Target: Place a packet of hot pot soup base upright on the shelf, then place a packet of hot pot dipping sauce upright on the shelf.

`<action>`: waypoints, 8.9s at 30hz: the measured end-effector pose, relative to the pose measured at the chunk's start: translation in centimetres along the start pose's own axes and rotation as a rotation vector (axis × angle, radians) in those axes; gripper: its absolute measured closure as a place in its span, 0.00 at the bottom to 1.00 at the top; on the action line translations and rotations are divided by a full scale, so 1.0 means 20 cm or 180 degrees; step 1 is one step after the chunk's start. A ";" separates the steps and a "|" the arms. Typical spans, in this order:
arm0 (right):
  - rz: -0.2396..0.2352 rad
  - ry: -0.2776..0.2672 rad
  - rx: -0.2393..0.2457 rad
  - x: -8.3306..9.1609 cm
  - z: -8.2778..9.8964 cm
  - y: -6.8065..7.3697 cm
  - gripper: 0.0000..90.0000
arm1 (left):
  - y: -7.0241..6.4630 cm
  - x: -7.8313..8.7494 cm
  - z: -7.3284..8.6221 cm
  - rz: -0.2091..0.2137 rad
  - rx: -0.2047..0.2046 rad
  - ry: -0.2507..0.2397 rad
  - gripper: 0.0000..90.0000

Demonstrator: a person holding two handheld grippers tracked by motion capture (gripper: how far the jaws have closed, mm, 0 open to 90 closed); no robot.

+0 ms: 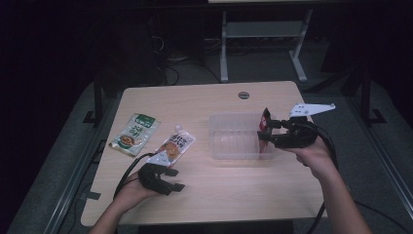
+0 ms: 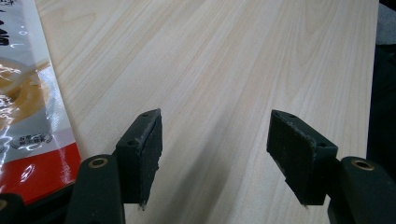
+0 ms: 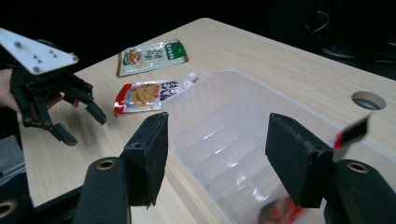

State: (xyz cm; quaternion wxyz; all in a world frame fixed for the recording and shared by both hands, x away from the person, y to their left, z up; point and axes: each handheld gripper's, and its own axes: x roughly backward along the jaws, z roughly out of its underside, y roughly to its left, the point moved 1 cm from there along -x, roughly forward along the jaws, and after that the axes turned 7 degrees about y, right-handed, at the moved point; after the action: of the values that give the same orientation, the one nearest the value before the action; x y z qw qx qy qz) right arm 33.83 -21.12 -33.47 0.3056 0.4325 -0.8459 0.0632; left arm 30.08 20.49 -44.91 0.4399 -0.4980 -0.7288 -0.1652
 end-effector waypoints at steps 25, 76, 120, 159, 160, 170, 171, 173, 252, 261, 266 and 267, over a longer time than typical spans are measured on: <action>-0.0379 0.0351 0.0411 -0.29 0.11 0.28 0.37 | -0.02 -0.01 0.00 0.0021 -0.0043 0.0070 0.40; -0.0294 0.0771 0.0273 -0.37 0.44 0.30 0.36 | 0.47 0.11 -0.24 -0.0944 0.0455 0.0045 1.00; -0.0244 0.0917 0.0339 -0.41 0.46 0.31 0.36 | 0.50 -0.06 -0.21 -0.0496 0.0465 0.0602 1.00; -0.0203 0.0949 0.0365 -0.42 0.46 0.31 0.36 | 0.00 -0.07 -0.08 0.0103 -0.0280 0.0889 1.00; -0.0201 0.0955 0.0368 -0.42 0.46 0.31 0.36 | 0.00 -0.07 -0.08 0.0103 -0.0280 0.0889 1.00; -0.0176 0.0966 0.0394 -0.42 0.46 0.31 0.36 | 0.09 0.03 -0.09 -0.0313 -0.0077 0.0569 1.00; -0.0175 0.0969 0.0392 -0.43 0.46 0.31 0.36 | 0.11 0.04 -0.09 -0.0390 -0.0003 0.0514 1.00; -0.0175 0.0973 0.0412 -0.43 0.46 0.31 0.36 | 0.16 0.03 -0.08 -0.0537 0.0071 0.0460 1.00; -0.0141 0.0978 0.0448 -0.42 0.45 0.30 0.36 | -0.02 0.03 0.06 -0.0223 0.0116 0.0585 1.00; -0.0244 0.1050 0.0363 -0.43 0.47 0.29 0.36 | -0.05 -0.09 -0.06 -0.0138 -0.0057 0.0636 1.00; -0.0310 0.1156 0.0261 -0.45 0.47 0.29 0.36 | -0.07 -0.11 -0.07 -0.0122 -0.0134 0.0647 1.00; -0.0355 0.1161 0.0169 -0.46 0.48 0.28 0.36 | -0.07 -0.11 -0.07 -0.0116 -0.0111 0.0631 1.00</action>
State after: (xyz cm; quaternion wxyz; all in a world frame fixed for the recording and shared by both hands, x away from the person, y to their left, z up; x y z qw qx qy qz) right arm 29.11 -14.90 -45.54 0.4453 0.4680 -0.7492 0.1459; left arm 29.69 17.70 -45.60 0.4980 -0.4735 -0.6877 -0.2342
